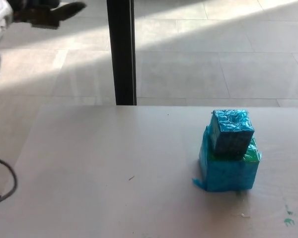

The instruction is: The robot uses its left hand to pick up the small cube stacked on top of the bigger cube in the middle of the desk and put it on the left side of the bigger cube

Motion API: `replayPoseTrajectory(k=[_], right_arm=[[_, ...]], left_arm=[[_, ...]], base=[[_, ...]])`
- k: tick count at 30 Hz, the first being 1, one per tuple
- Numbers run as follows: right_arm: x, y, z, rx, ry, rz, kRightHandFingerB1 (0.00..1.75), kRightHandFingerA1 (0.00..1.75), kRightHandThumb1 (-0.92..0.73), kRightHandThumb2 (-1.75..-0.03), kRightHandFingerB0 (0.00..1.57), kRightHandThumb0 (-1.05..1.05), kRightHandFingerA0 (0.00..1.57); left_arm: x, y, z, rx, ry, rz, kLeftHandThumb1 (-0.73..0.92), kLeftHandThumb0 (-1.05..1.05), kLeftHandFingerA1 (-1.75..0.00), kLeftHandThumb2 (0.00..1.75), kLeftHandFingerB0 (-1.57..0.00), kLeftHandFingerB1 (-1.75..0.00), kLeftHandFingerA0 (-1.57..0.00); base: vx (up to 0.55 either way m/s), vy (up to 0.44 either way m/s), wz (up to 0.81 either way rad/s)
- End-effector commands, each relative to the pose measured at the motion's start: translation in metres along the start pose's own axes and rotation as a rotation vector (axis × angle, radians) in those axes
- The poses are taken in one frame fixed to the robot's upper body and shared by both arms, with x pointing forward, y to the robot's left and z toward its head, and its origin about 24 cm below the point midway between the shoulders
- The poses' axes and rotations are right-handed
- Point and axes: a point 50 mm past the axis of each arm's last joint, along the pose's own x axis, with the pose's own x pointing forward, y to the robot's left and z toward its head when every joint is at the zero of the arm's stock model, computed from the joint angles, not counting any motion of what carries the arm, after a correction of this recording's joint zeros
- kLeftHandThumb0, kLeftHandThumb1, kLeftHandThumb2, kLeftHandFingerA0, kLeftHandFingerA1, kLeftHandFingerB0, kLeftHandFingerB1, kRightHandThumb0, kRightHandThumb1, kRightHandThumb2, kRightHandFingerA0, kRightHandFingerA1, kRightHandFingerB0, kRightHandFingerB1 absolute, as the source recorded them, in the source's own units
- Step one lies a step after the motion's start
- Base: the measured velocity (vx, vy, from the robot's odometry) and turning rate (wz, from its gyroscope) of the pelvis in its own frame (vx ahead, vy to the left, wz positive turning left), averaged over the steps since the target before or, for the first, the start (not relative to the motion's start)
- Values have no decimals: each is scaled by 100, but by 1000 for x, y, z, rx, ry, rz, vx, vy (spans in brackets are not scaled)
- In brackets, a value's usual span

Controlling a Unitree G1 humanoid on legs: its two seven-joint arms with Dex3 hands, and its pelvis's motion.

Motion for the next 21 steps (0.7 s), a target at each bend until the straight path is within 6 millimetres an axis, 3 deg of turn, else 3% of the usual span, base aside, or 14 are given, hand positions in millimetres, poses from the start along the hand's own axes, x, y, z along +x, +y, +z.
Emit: replayPoseTrajectory(k=[1,2,3,4,8,9,10,13,14,15,16,17,18,21], right_arm=[[-2,-7,-1,-15,3,-18,43,69,-69,-61,39,-51,48],[-2,-6,0,-10,2,-18,55,71,-53,-93,34,-52,46],[-2,-6,0,-22,9,-24,42,70,-69,-60,40,-50,48],[-2,-6,0,-25,10,-24,42,70,-69,-60,40,-50,48],[-1,-3,1,-15,4,-23,40,69,-71,-61,41,-50,48],[-1,-2,0,-8,4,-27,52,68,-56,-92,36,-53,48],[0,-1,-1,17,1,-33,53,68,-55,-91,37,-52,48],[0,1,1,11,-21,-20,53,69,-56,-92,36,-54,48],[-1,0,1,4,-23,-25,53,69,-56,-92,36,-54,48],[-1,-1,1,-1,-21,-25,37,62,-71,-60,41,-50,50],[-1,0,1,1,-22,-31,52,67,-55,-92,35,-53,48],[-1,0,1,1,-23,-32,52,67,-55,-92,35,-53,48],[-1,1,1,8,-30,-29,38,63,-70,-61,41,-50,49],[-1,3,-3,2,-18,-34,38,59,-70,-60,44,-48,52]], left_arm=[[13,-28,26,21,-100,-1,57,-75,-64,58,-42,-46,-40],[16,-37,31,14,-117,-12,58,-80,-66,58,-42,-49,-42],[18,-45,37,-1,-134,-32,59,-82,-68,59,-39,-48,-40],[19,-46,37,-3,-135,-33,59,-82,-68,59,-39,-48,-40],[26,-87,68,-52,-177,-128,61,-83,-59,59,-36,-41,-38],[27,-96,74,-60,-190,-141,61,-79,-59,59,-36,-44,-38],[28,-109,85,-51,-214,-164,62,-79,-59,59,-36,-42,-38],[29,-121,92,-39,-227,-188,61,-83,-57,58,-35,-41,-39],[28,-127,96,-16,-239,-198,61,-83,-57,58,-35,-41,-39],[28,-132,98,-19,-240,-207,60,-80,-58,59,-37,-43,-39],[28,-136,100,-13,-247,-215,60,-78,-57,58,-38,-43,-39],[28,-136,100,-13,-247,-215,60,-78,-57,58,-38,-43,-39],[28,-144,102,-58,-235,-244,59,-75,-60,58,-37,-43,-38],[27,-154,101,-109,-237,-265,58,-75,-62,58,-33,-45,-40]], base=[[0,0,0],[0,0,0],[0,0,0],[0,0,0],[0,0,0],[0,0,0],[0,0,0],[0,0,0],[0,0,0],[0,0,0],[0,0,0],[0,0,0],[0,0,0],[0,0,0]])
